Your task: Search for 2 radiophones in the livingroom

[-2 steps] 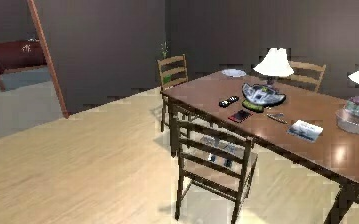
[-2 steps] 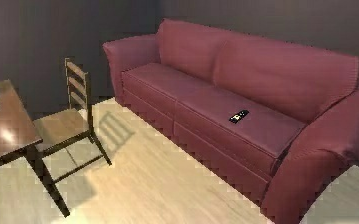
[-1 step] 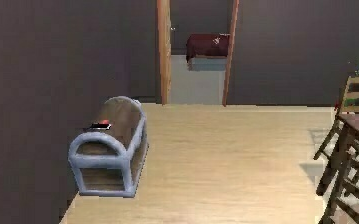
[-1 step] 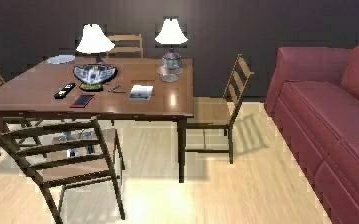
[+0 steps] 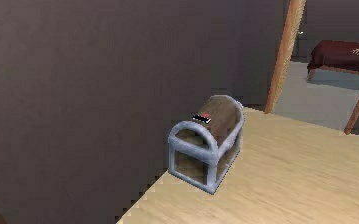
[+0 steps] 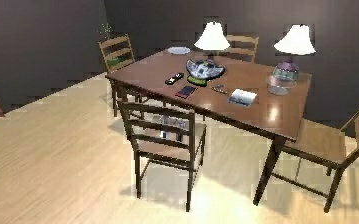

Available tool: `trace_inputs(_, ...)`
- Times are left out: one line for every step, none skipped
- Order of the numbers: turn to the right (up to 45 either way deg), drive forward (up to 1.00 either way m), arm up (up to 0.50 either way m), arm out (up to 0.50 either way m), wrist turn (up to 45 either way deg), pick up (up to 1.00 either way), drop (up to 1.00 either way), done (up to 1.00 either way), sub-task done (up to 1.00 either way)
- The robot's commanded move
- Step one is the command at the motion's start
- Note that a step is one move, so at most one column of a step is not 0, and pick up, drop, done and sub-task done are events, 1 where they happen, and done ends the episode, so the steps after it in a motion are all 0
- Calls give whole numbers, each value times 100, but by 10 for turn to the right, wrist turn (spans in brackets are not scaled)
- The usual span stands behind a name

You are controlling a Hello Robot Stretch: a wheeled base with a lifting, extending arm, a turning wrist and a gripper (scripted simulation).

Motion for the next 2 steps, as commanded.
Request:
trace_inputs(0, 60, 0, 0, 0, 0, 0, 0, 0)
trace_inputs(90, 0, 0, 0, 0, 0, 0, 0, 0)
